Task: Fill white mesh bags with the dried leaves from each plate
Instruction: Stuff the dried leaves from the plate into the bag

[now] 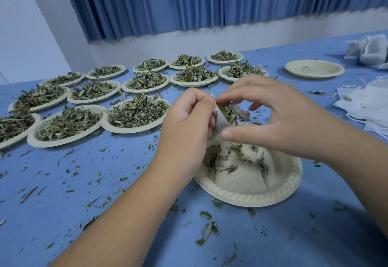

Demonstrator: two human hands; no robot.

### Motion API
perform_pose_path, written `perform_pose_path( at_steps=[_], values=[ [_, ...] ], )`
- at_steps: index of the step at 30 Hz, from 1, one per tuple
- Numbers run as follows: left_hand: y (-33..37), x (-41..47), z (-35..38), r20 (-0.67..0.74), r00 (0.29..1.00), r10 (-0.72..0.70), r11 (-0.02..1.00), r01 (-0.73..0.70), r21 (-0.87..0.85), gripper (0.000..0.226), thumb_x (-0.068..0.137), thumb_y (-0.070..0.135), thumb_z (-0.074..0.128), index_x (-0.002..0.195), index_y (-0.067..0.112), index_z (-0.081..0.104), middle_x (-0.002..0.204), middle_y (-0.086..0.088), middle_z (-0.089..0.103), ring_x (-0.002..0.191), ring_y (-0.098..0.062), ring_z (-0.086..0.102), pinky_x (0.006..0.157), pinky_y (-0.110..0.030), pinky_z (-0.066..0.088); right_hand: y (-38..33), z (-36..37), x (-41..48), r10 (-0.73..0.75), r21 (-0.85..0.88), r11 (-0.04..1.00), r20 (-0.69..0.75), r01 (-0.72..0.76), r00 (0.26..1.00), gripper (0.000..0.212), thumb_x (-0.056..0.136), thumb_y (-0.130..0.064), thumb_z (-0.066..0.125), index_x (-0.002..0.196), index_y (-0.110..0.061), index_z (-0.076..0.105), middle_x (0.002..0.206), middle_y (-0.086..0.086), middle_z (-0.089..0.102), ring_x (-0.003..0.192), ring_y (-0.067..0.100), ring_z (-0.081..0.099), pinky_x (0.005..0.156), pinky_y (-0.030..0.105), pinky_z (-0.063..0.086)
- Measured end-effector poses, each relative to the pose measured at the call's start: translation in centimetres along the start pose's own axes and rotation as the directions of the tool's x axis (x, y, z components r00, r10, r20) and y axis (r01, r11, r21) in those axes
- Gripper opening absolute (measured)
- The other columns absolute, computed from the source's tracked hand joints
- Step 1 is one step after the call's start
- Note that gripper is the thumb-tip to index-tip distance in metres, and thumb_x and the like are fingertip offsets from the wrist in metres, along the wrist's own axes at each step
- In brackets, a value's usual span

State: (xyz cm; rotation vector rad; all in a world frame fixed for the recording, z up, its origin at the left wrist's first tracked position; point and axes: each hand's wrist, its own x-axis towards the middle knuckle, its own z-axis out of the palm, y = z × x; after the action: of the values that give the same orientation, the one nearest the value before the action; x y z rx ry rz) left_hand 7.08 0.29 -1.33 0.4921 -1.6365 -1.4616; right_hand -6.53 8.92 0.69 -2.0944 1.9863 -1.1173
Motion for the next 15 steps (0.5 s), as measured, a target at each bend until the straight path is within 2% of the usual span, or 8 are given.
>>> perform_pose_path(
  at_steps=[2, 5, 7, 12, 15],
  values=[
    [0.1, 0.1, -0.1, -0.026, 0.999, -0.022, 0.999, 0.021, -0.033, 0.033, 0.095, 0.005, 0.047, 0.064, 0.017, 0.05, 0.055, 0.001, 0.042, 0.038, -0.007, 0.03, 0.038, -0.016, 0.026, 0.0, 0.3, 0.0, -0.041, -0.073, 0.996, 0.015, 0.042, 0.999, 0.053, 0.068, -0.045, 0.077, 0.117, -0.033, 0.064, 0.105, -0.014, 0.056, 0.093, -0.002, 0.052, 0.08, 0.008, 0.037],
    [0.2, 0.1, -0.1, -0.029, 0.998, -0.048, 0.996, 0.046, -0.079, 0.03, 0.095, 0.003, 0.046, 0.067, 0.013, 0.048, 0.055, -0.001, 0.04, 0.036, -0.005, 0.031, 0.037, -0.014, 0.026, 0.3, 0.8, 0.1, -0.074, -0.034, 0.997, -0.059, 0.072, 0.995, 0.043, 0.075, -0.024, 0.078, 0.117, -0.025, 0.068, 0.097, -0.008, 0.058, 0.078, 0.002, 0.053, 0.071, 0.013, 0.044],
    [0.2, 0.0, -0.1, -0.01, 0.999, -0.044, 0.996, 0.043, -0.073, 0.03, 0.096, 0.003, 0.045, 0.068, 0.012, 0.048, 0.054, 0.0, 0.04, 0.035, -0.004, 0.032, 0.037, -0.013, 0.028, 0.3, 0.9, 0.2, -0.083, 0.008, 0.996, -0.113, 0.084, 0.99, 0.034, 0.077, -0.017, 0.077, 0.111, -0.021, 0.071, 0.09, -0.006, 0.061, 0.073, 0.004, 0.052, 0.068, 0.014, 0.043],
    [0.1, -0.2, 0.0, 0.035, 0.999, -0.023, 0.999, 0.024, -0.048, 0.03, 0.096, 0.002, 0.046, 0.068, 0.011, 0.048, 0.051, 0.003, 0.042, 0.035, -0.001, 0.036, 0.039, -0.008, 0.032, 0.3, 1.0, 0.2, -0.025, 0.146, 0.988, -0.223, 0.058, 0.974, 0.025, 0.075, -0.011, 0.078, 0.093, -0.028, 0.073, 0.081, -0.006, 0.066, 0.074, 0.011, 0.061, 0.072, 0.036, 0.051],
    [-0.1, -0.2, 0.1, 0.037, 0.999, -0.001, 1.0, 0.001, 0.007, 0.032, 0.096, 0.004, 0.048, 0.065, 0.015, 0.049, 0.051, 0.005, 0.044, 0.037, -0.002, 0.036, 0.04, -0.009, 0.03, 0.3, 1.2, 0.3, 0.008, 0.15, 0.988, -0.256, 0.031, 0.967, 0.017, 0.074, -0.013, 0.079, 0.081, -0.026, 0.073, 0.07, -0.001, 0.064, 0.066, 0.021, 0.059, 0.067, 0.041, 0.05]
  ],
)
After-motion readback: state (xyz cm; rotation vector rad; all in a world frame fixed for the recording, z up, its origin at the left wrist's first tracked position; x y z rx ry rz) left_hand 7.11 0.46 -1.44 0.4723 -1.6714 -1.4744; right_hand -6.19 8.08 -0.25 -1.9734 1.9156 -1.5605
